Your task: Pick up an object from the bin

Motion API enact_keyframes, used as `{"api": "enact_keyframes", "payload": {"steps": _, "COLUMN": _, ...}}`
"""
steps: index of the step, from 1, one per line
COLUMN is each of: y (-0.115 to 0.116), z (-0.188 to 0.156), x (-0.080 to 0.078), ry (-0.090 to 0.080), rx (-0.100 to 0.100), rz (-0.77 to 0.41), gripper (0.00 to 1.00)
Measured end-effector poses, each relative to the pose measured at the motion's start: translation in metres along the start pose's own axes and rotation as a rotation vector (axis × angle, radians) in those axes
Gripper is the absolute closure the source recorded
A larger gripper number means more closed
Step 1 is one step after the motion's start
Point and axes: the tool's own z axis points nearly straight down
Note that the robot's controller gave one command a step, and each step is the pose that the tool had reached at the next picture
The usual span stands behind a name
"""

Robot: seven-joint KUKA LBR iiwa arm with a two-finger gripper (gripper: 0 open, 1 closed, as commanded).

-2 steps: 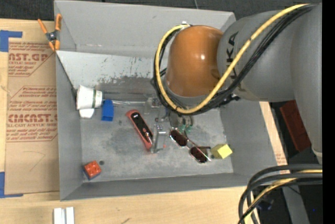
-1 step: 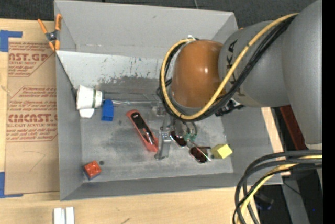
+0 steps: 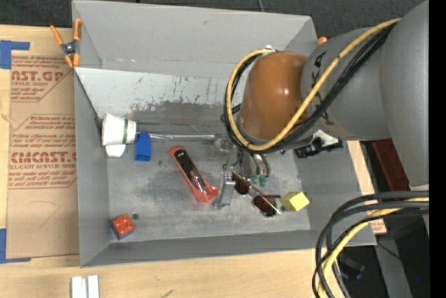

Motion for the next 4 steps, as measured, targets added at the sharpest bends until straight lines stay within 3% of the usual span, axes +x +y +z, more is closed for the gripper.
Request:
{"api": "enact_keyframes", "payload": {"steps": 1, "y": 0.012, "z": -0.001, "x": -0.011, "ry": -0.003, "rx": 0.001, "rz": 0.102, "gripper": 0.00}}
{"api": "enact_keyframes", "payload": {"steps": 2, "y": 0.020, "z": 0.000, "x": -0.012, "ry": -0.004, "rx": 0.000, "rz": 0.117, "gripper": 0.00}}
{"api": "enact_keyframes", "payload": {"steps": 3, "y": 0.026, "z": 0.028, "x": -0.035, "ry": -0.005, "rx": 0.000, "rz": 0.098, "gripper": 0.00}}
{"api": "enact_keyframes", "payload": {"steps": 4, "y": 0.004, "z": 0.054, "x": 0.006, "ry": -0.006, "rx": -0.006, "rz": 0.274, "gripper": 1.00}}
